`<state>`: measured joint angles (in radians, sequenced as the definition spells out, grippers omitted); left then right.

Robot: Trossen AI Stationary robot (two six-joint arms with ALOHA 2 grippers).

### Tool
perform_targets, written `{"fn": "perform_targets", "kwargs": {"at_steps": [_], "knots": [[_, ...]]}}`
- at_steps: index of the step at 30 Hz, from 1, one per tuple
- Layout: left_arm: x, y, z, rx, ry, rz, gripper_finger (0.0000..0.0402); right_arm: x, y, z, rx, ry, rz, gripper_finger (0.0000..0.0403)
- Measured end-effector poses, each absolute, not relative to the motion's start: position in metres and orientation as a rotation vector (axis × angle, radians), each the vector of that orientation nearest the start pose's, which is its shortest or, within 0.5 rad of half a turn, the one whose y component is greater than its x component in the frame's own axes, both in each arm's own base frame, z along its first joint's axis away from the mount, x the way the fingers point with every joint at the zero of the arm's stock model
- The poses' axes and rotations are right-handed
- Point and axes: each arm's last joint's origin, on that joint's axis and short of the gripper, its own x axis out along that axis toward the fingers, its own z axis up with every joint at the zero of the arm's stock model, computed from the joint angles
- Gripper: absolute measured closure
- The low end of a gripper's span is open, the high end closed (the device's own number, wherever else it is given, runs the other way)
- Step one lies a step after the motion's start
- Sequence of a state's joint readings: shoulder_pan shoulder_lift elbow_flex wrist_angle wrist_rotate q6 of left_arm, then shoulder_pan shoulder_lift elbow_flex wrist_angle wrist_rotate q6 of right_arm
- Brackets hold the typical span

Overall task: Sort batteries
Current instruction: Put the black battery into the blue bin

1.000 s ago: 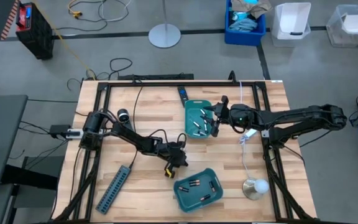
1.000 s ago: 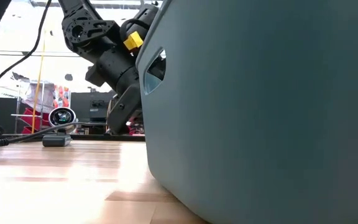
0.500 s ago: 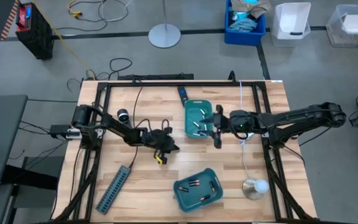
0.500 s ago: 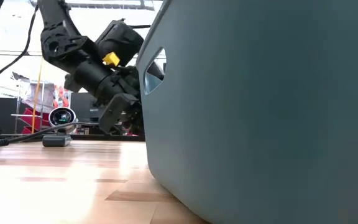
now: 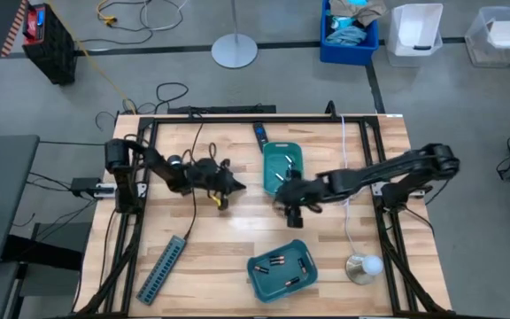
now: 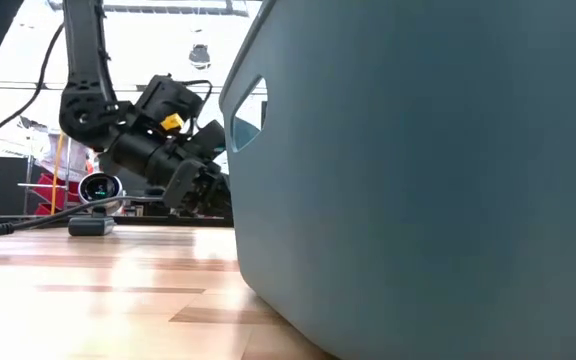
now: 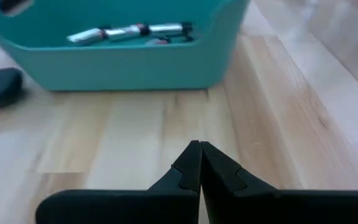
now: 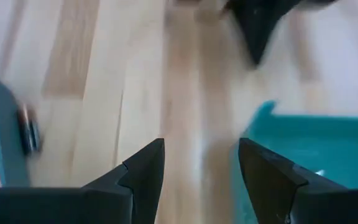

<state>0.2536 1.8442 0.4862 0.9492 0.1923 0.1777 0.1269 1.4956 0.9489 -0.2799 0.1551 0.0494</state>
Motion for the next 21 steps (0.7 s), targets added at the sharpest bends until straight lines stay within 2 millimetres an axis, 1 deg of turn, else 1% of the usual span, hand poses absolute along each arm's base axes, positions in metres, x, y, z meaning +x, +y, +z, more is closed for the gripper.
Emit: {"fn": "perform_targets", "kwargs": {"at_steps": [4,6,9,11,14,17,21], "knots": [[0.271,0.079,0.092,0.073,0.367,0.064,0.0401,0.317,0.047,0.2,-0.108,1.01,-0.023,0.0182],[0.268,0.082,0.091,0.075,0.355,0.08,0.0401,0.32,0.053,0.196,-0.129,1.087,-0.013,0.0182],[0.267,0.085,0.092,0.089,0.342,0.09,0.0401,0.328,0.061,0.194,-0.184,1.11,-0.038,0.0182],[0.268,0.089,0.094,0.115,0.334,0.097,0.0401,0.33,0.066,0.192,-0.225,1.131,-0.041,0.0182],[0.267,0.096,0.098,0.137,0.288,0.128,0.0401,0.326,0.07,0.186,-0.282,1.194,-0.012,0.0181],[0.265,0.105,0.101,0.149,0.261,0.162,0.0401,0.317,0.065,0.183,-0.337,1.29,-0.008,0.0179],[0.261,0.118,0.11,0.23,0.181,0.193,0.0401,0.31,0.056,0.192,-0.367,1.316,-0.035,0.0177]]}}
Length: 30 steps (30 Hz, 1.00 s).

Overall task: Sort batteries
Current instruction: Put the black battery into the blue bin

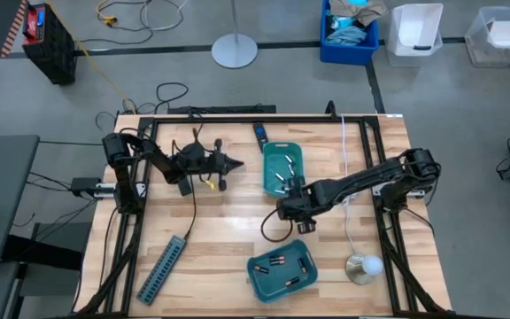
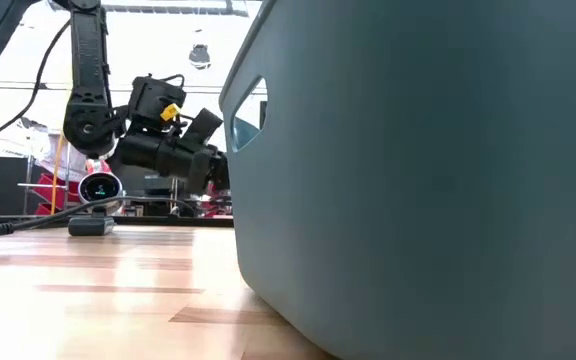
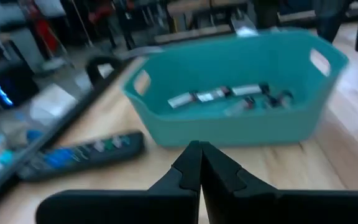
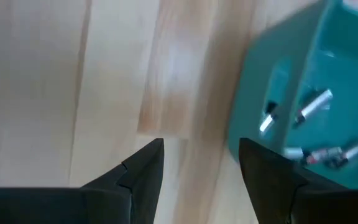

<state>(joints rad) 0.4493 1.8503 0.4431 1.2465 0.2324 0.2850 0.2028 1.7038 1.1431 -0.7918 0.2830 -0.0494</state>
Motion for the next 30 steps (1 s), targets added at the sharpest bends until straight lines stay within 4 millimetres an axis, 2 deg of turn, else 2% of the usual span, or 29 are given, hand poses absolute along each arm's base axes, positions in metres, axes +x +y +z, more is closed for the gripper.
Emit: {"fn": "perform_targets", "kwargs": {"at_steps": [2,8,10,14,16,20,30], "knots": [[0.259,0.125,0.115,0.227,0.136,0.213,0.0401,0.304,0.054,0.197,-0.375,1.348,-0.034,0.0177],[0.252,0.135,0.128,-0.026,0.065,0.172,0.0401,0.289,0.055,0.212,-0.324,1.374,-0.073,0.0177],[0.248,0.138,0.13,-0.068,0.1,0.183,0.0401,0.285,0.061,0.218,-0.315,1.353,-0.04,0.0177],[0.233,0.153,0.153,-0.075,0.095,0.263,0.0401,0.277,0.079,0.225,-0.306,1.325,0.074,0.0177],[0.226,0.157,0.156,-0.103,0.121,0.295,0.0401,0.277,0.087,0.226,-0.304,1.303,0.095,0.0177],[0.217,0.161,0.167,-0.189,0.098,0.326,0.0401,0.281,0.099,0.217,-0.268,1.297,0.077,0.0177],[0.214,0.157,0.155,-0.276,0.242,0.351,0.0401,0.285,0.11,0.184,-0.082,1.425,-0.13,0.0177]]}}
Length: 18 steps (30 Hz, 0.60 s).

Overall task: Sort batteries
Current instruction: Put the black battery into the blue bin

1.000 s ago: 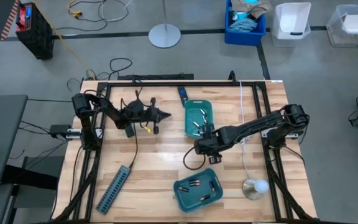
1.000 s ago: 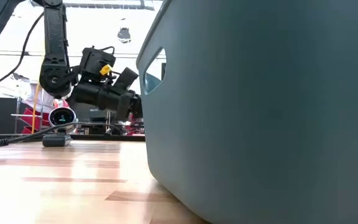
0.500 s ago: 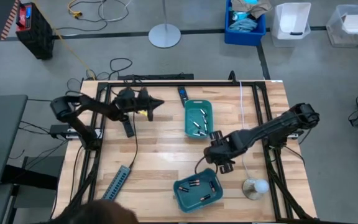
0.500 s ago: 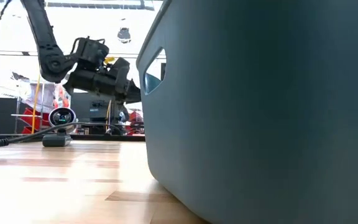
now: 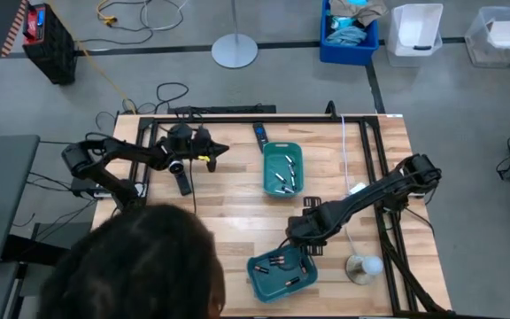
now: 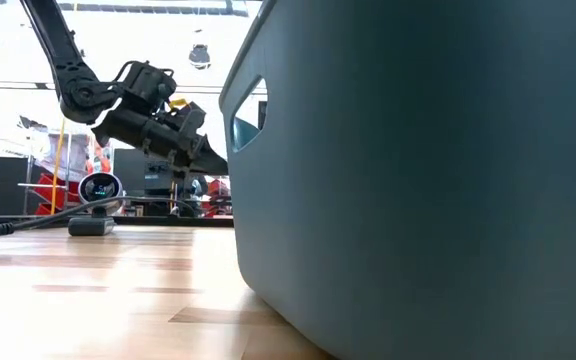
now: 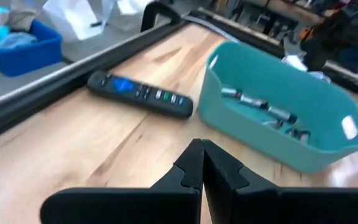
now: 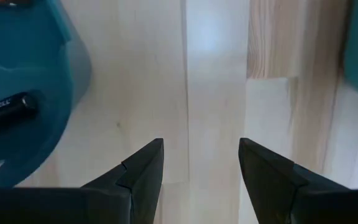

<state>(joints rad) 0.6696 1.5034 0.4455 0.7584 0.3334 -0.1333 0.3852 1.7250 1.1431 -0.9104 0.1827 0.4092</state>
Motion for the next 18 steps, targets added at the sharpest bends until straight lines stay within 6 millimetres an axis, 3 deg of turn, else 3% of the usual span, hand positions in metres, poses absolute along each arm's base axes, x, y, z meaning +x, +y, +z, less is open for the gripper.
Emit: {"fn": "perform_targets", "kwargs": {"at_steps": [6,12,18], "knots": [[0.213,0.157,0.15,-0.283,0.284,0.371,0.0401,0.29,0.1,0.183,-0.065,1.421,-0.146,0.0177],[0.223,0.146,0.154,-0.442,0.349,-0.029,0.0401,0.296,0.083,0.189,0.024,1.406,-0.16,0.0177],[0.235,0.121,0.153,-0.372,0.408,-0.289,0.0401,0.297,0.08,0.189,0.062,1.4,-0.189,0.0177]]}}
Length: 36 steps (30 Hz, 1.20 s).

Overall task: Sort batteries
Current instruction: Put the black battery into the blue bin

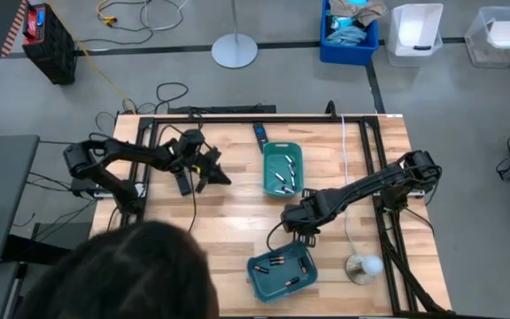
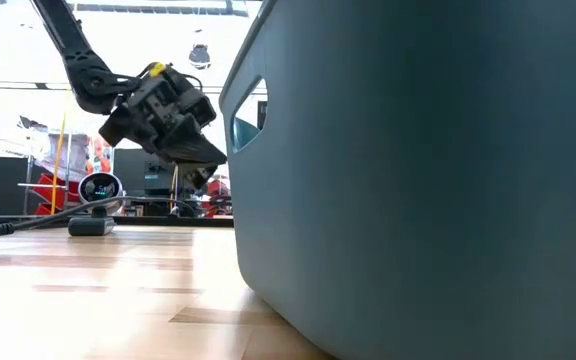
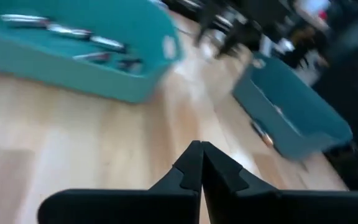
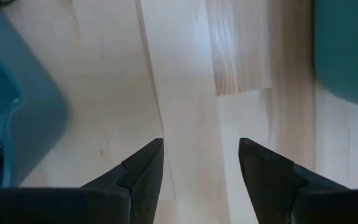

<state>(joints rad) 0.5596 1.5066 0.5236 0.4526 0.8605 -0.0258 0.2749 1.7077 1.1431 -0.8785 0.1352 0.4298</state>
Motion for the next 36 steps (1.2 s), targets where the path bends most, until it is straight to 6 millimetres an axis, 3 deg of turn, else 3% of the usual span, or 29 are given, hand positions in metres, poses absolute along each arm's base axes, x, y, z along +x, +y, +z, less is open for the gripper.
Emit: {"fn": "perform_targets", "kwargs": {"at_steps": [4,16,26,30,34,36], "knots": [[0.242,0.107,0.152,-0.214,0.392,-0.381,0.039,0.299,0.08,0.189,0.066,1.383,-0.184,0.0177],[0.264,0.055,0.146,0.02,0.405,-0.564,0.0297,0.307,0.082,0.191,0.012,1.291,-0.128,0.0196],[0.331,0.022,0.11,0.001,0.557,-0.868,0.0285,0.312,0.085,0.195,0.056,1.224,-0.142,0.022],[0.346,0.008,0.102,0.01,0.538,-0.962,0.0285,0.31,0.088,0.222,0.15,1.145,-0.169,0.0225],[0.372,-0.001,0.114,0.162,0.414,-0.923,0.0273,0.3,0.087,0.251,0.065,1.035,-0.156,0.0227],[0.39,-0.004,0.113,0.156,0.386,-0.882,0.0256,0.294,0.081,0.261,0.04,1.005,-0.177,0.0227]]}}
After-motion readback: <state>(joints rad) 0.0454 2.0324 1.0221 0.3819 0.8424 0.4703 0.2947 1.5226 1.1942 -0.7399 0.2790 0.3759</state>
